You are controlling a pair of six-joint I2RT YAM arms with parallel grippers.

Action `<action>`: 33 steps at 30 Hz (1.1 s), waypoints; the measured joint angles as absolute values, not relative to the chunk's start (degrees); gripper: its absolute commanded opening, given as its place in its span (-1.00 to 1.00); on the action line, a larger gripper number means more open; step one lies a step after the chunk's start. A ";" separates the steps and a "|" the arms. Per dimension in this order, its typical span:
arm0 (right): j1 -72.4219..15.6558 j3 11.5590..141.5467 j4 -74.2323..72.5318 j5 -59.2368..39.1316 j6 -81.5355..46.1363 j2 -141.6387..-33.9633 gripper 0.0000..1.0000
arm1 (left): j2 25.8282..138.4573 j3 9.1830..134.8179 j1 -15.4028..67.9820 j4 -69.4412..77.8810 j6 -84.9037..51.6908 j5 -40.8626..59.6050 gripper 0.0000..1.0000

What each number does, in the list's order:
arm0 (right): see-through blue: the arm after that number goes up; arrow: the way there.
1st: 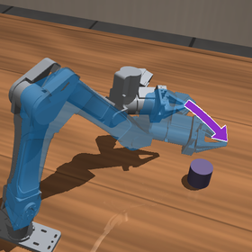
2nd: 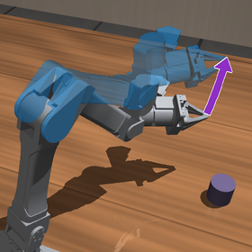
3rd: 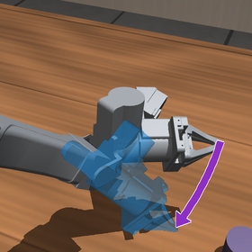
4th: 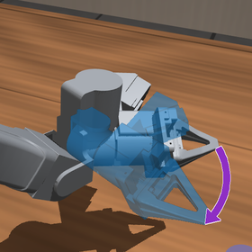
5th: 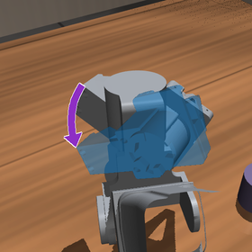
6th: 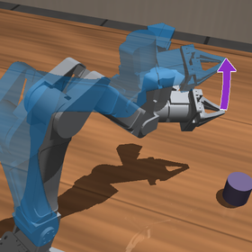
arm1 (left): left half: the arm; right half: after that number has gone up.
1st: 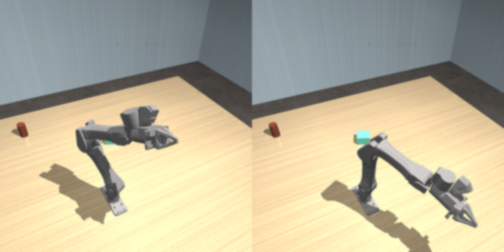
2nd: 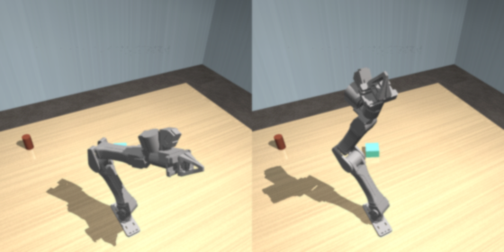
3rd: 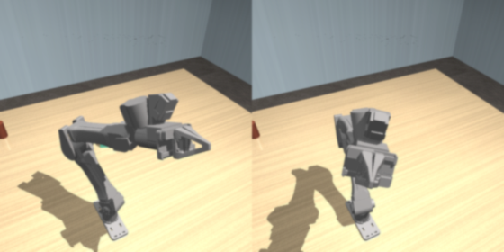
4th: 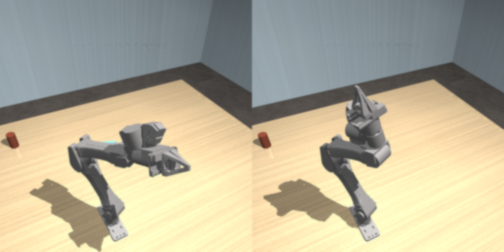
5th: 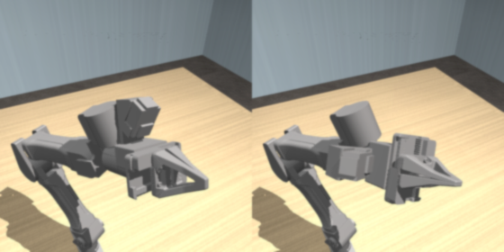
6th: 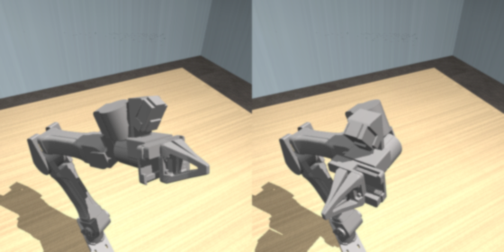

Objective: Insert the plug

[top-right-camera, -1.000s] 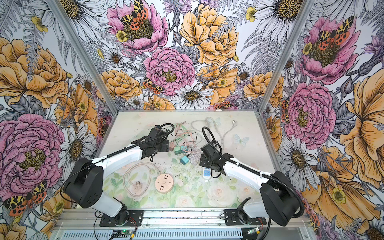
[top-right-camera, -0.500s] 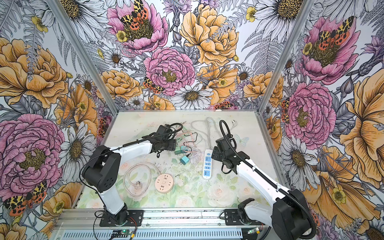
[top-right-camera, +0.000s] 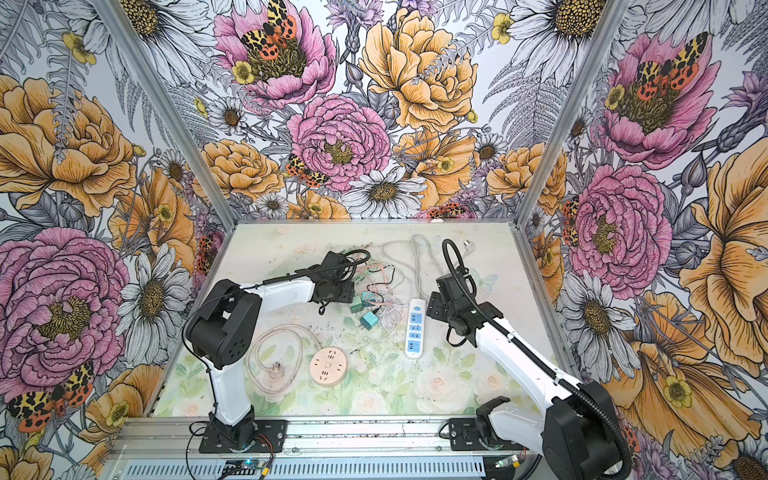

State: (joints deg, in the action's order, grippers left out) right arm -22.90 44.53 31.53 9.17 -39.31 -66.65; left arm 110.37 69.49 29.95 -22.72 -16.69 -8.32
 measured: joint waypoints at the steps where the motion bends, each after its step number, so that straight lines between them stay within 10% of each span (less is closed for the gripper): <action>1: -22.90 44.53 31.53 9.15 -39.29 -66.65 0.49 | 110.41 69.49 29.87 -22.98 -16.88 -8.29 0.17; 7: -22.90 44.86 31.75 9.15 -38.65 -66.89 0.48 | 110.83 69.49 28.73 -23.77 -17.34 -8.01 -0.31; 33: -30.35 60.71 20.25 -1.98 -24.23 -94.06 0.32 | 90.32 64.79 23.92 -31.68 -13.91 -2.68 -0.29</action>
